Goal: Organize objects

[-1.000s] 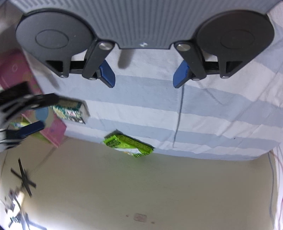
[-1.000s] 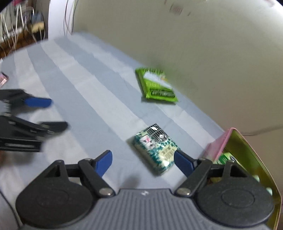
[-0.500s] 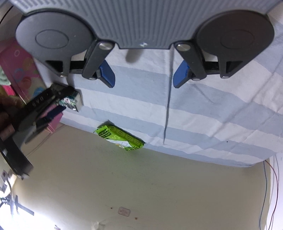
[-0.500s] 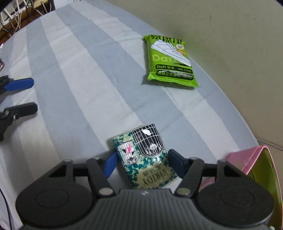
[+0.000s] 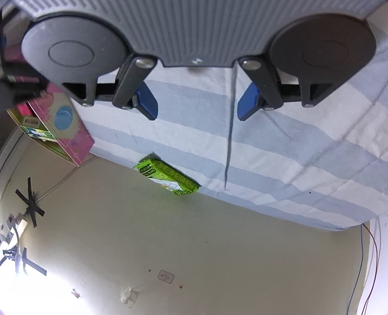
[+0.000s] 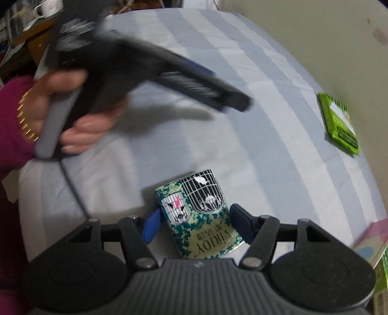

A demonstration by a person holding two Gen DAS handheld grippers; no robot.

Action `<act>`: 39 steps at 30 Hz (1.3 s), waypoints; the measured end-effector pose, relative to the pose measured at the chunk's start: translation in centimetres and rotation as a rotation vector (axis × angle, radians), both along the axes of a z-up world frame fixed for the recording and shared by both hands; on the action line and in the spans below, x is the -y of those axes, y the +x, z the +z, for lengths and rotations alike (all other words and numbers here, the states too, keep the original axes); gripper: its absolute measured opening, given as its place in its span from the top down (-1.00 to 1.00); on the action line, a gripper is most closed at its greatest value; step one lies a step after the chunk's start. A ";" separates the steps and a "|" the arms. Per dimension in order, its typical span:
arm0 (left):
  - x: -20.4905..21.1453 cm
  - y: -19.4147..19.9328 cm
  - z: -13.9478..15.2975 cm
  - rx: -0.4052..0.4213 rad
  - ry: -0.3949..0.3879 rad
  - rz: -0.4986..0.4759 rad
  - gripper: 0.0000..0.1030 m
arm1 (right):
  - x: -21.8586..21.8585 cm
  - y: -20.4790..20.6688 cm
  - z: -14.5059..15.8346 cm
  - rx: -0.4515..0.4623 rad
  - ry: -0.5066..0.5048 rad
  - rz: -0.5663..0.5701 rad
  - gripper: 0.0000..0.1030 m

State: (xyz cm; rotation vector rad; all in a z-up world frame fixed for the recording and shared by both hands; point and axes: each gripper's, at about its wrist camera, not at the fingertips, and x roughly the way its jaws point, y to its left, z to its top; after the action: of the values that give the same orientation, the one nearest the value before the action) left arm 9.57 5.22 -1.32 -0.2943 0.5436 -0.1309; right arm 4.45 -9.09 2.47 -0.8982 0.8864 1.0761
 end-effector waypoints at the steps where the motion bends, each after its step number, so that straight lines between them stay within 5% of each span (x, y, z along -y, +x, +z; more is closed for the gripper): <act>1: 0.1 0.0 0.0 0.003 0.000 -0.009 -0.44 | 0.2 -0.9 0.1 0.018 0.011 0.001 -0.25; 5: 0.8 -0.4 0.0 0.021 0.026 -0.042 -0.44 | 2.2 -3.1 0.3 0.060 0.131 -0.084 -0.70; 8: 1.0 -0.6 0.0 0.034 0.035 -0.063 -0.44 | 5.7 -4.1 1.0 0.092 0.289 -0.226 -0.71; 14: 1.1 -2.0 0.7 0.011 0.030 -0.063 -0.43 | 13.0 -4.7 -0.4 -0.018 0.563 -0.534 -0.70; 32: 2.1 -6.5 1.7 -0.100 -0.138 -0.263 -0.43 | 13.2 -3.4 -2.6 -0.060 0.671 -0.585 -0.41; 39: 3.9 -6.6 1.4 -0.127 -0.121 -0.322 -0.42 | 12.7 -3.4 -2.8 -0.059 0.674 -0.570 -0.41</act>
State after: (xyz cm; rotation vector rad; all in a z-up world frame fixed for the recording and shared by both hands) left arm 2.94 1.34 0.12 -0.3327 0.7081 -0.4609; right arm 1.06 -21.78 -0.38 -0.0380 0.6914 0.8098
